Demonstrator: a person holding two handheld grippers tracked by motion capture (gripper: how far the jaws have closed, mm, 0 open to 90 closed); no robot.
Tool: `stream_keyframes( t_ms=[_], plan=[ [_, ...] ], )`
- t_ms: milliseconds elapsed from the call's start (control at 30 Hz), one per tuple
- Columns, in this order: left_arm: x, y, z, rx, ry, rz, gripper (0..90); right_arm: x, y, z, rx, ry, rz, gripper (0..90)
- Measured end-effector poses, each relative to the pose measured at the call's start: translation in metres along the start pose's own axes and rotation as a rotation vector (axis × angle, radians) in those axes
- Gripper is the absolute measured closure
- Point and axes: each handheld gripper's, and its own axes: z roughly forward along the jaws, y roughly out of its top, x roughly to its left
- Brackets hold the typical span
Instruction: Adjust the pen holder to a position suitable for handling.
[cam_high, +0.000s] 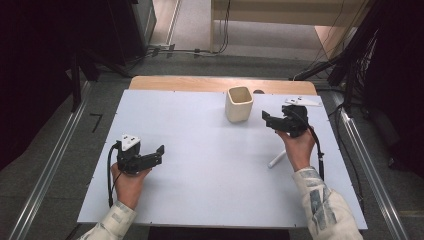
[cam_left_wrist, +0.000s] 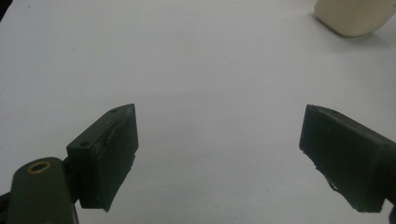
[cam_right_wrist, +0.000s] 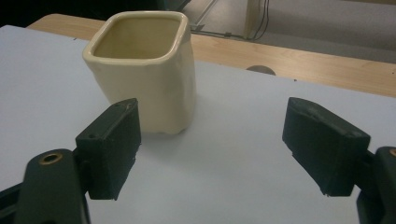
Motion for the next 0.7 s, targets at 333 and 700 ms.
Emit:
stream_keyframes(
  t_ms=[333, 700],
  plan=[
    [0.000, 0.000, 0.000, 0.001, -0.001, 0.000, 12.3, 0.004, 0.020, 0.019, -0.022, -0.018, -0.006, 13.6],
    [0.000, 0.000, 0.000, 0.003, -0.003, 0.005, 12.3, 0.009, 0.038, 0.044, -0.001, -0.031, 0.001, 13.8]
  ],
)
